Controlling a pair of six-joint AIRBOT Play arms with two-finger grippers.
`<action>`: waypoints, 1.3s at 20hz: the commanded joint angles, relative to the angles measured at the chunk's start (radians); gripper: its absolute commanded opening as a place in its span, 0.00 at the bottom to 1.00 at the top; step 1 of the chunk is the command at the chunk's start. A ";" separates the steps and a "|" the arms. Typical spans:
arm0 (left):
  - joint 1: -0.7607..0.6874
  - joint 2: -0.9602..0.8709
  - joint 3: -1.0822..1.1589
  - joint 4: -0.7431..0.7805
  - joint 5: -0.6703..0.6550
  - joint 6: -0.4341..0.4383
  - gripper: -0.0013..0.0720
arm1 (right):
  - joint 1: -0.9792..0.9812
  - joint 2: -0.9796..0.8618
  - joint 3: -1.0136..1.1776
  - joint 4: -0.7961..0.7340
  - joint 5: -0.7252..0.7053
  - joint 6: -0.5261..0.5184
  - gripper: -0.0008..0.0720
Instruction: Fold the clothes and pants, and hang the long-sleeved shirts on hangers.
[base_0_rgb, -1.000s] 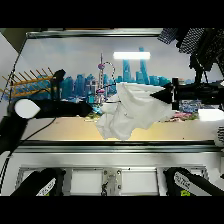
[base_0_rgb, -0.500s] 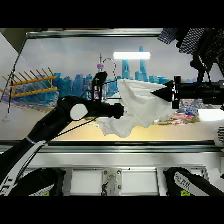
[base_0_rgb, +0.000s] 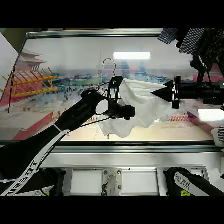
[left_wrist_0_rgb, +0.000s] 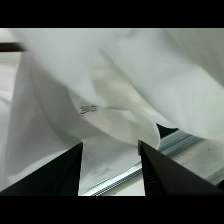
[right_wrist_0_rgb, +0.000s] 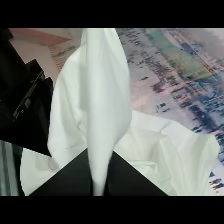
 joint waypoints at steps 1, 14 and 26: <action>-0.008 -0.014 0.021 0.105 -0.075 -0.063 0.51 | 0.001 0.001 0.001 0.000 0.001 0.000 0.03; -0.008 -0.024 -0.065 0.119 -0.158 -0.075 0.51 | 0.000 0.001 0.001 0.000 0.000 0.000 0.03; -0.007 -0.023 0.019 0.120 -0.171 -0.014 0.41 | 0.000 0.001 0.001 0.000 0.000 0.000 0.03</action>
